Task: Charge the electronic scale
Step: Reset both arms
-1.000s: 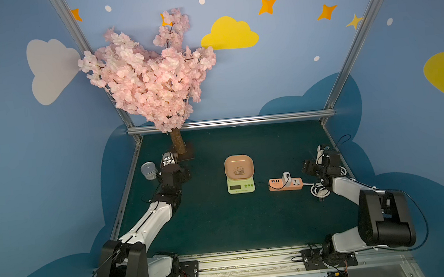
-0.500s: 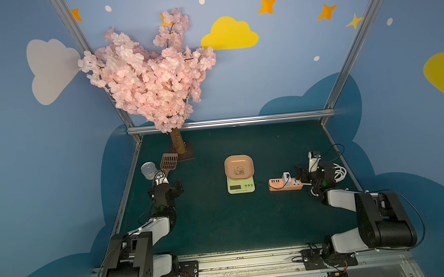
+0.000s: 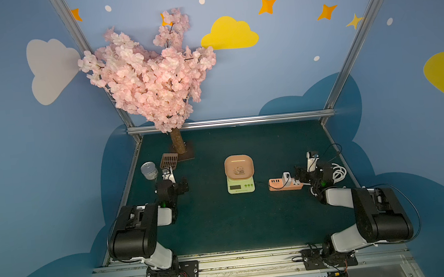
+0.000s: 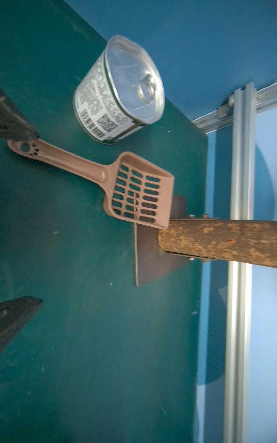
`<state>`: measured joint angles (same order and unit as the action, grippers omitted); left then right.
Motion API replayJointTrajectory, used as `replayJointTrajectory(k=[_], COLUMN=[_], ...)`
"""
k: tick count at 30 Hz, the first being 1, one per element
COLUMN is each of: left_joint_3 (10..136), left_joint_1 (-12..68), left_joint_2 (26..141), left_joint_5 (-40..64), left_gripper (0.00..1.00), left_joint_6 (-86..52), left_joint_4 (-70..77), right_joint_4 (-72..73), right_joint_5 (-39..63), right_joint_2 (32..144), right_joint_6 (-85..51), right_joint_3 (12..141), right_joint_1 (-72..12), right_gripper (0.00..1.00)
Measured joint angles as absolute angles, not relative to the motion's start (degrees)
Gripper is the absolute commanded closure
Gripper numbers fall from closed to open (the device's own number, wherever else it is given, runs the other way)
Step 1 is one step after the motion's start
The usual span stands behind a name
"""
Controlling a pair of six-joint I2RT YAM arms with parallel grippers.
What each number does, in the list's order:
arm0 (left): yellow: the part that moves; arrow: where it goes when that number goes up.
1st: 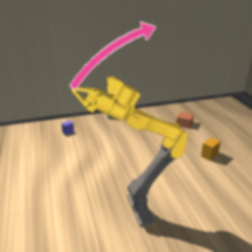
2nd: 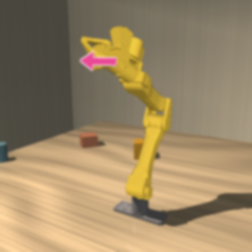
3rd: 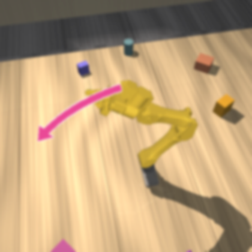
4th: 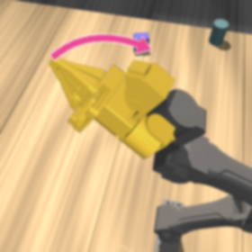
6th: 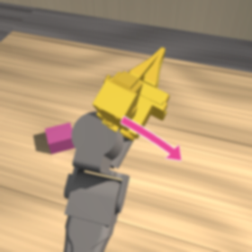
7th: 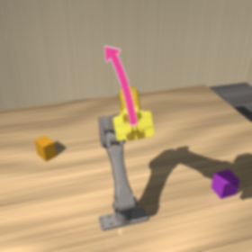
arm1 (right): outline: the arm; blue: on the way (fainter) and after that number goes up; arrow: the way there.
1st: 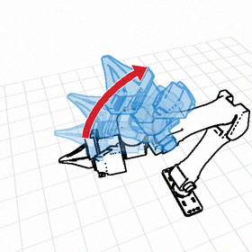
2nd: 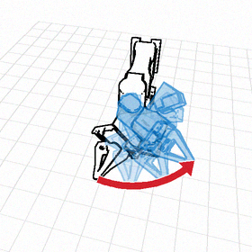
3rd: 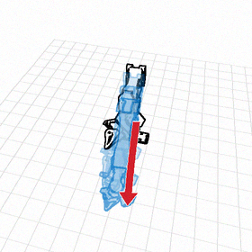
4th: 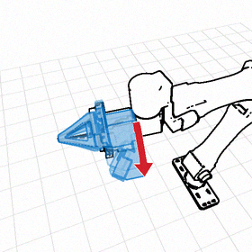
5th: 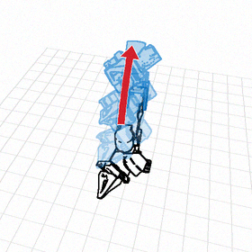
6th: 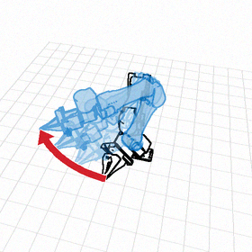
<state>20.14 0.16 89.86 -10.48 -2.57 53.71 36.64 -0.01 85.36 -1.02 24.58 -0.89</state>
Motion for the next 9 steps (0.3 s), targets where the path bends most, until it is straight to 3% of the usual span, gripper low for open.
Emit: replayJointTrajectory(k=[9], left_joint_3=[20.14], left_joint_1=[0.40], left_joint_2=[90.04], left_joint_5=[-10.52], left_gripper=[0.00], left_joint_6=[-2.52], left_joint_4=[54.11], right_joint_4=[36.42], right_joint_5=[-0.21], right_joint_2=[85.36], right_joint_6=[-1.02], right_joint_3=[24.58], right_joint_1=[-0.91], right_gripper=[0.08])
